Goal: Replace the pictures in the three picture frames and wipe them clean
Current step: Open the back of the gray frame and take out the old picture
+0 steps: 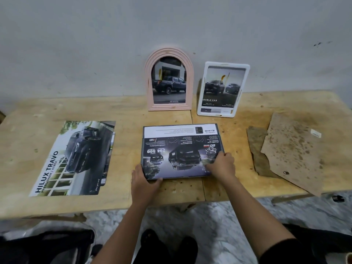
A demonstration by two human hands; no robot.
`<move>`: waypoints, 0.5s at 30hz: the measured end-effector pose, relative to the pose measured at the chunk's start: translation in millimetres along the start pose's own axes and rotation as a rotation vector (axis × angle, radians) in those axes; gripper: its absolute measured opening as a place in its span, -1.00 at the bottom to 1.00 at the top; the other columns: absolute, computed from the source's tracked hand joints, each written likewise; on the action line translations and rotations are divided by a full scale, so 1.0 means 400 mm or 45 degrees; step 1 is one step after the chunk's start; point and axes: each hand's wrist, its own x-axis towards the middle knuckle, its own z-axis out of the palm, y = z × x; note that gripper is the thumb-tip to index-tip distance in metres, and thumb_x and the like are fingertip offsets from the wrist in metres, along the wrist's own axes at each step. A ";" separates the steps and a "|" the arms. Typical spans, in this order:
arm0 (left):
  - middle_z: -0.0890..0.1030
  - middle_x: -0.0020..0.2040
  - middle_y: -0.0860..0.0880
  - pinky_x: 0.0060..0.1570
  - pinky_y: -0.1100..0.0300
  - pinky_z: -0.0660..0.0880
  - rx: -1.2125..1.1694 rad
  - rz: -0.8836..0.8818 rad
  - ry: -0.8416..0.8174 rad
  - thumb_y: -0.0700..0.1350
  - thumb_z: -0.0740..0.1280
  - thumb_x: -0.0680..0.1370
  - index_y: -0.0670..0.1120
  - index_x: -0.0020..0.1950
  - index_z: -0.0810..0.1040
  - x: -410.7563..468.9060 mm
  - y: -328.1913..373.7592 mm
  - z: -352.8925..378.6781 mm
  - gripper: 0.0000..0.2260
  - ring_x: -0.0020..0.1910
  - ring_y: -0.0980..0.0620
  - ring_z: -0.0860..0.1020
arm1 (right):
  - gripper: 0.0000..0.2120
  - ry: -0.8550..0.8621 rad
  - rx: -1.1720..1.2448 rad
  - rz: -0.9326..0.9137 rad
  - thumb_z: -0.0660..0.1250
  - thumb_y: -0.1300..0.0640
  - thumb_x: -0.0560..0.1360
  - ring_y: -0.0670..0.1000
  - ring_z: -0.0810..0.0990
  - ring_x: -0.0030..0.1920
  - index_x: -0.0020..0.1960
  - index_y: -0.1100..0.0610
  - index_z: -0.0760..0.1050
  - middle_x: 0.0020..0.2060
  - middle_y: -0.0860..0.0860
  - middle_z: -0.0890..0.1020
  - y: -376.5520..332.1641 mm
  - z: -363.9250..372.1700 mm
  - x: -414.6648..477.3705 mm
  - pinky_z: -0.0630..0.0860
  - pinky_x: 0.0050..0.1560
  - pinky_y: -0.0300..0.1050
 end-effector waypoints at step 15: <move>0.37 0.35 -0.20 0.23 -0.21 0.38 0.080 -0.041 -0.070 0.14 0.44 0.28 -0.18 0.42 0.20 0.016 -0.021 0.009 -0.17 0.36 -0.27 0.29 | -0.64 0.204 0.422 0.172 0.51 0.09 0.33 0.18 0.52 0.03 -0.09 0.13 0.34 -0.10 0.08 0.55 0.013 -0.022 0.025 0.37 0.08 0.05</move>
